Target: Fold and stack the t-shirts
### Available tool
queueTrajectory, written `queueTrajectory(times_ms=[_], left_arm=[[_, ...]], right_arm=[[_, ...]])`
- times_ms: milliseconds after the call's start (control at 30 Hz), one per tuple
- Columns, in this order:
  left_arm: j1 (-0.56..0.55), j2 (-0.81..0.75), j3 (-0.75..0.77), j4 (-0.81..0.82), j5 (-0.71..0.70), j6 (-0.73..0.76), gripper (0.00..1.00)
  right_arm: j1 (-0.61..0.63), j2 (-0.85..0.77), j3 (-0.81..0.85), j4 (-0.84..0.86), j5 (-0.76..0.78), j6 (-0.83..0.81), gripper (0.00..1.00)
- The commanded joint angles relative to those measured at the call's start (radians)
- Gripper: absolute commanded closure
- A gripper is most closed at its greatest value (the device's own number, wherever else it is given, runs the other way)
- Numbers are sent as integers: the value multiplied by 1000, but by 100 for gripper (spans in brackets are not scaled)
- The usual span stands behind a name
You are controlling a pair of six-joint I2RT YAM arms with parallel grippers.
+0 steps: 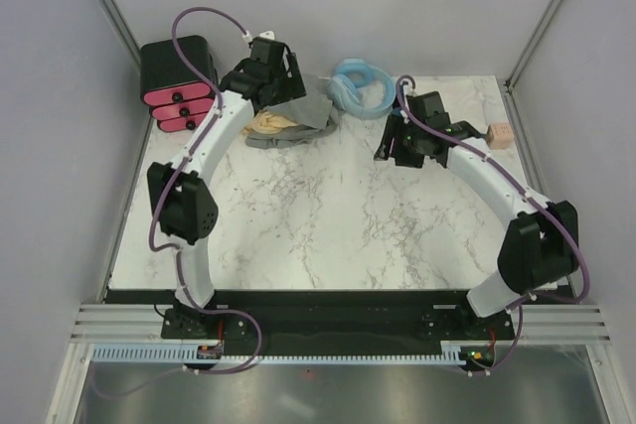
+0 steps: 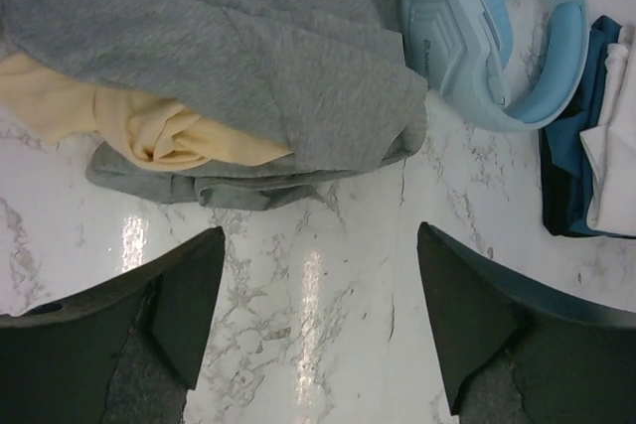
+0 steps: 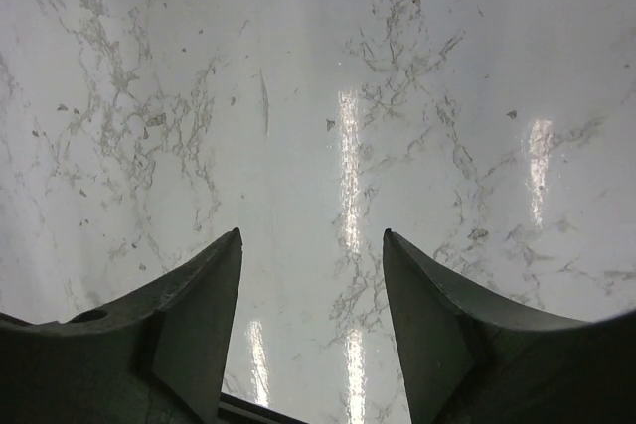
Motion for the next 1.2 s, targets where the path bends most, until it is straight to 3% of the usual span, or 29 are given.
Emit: queueTrajectory(times_ms=[0, 167, 567, 1167], left_arm=[[27, 142, 246, -99, 45, -32, 16], [72, 287, 400, -119, 74, -48, 16], [119, 441, 503, -119, 83, -3, 16], [154, 522, 522, -82, 108, 24, 16]], right_arm=[[-6, -127, -59, 3, 18, -7, 34], [-6, -177, -108, -24, 20, -13, 34], [-5, -246, -162, -98, 32, -33, 33], [-17, -282, -191, -133, 81, -15, 33]])
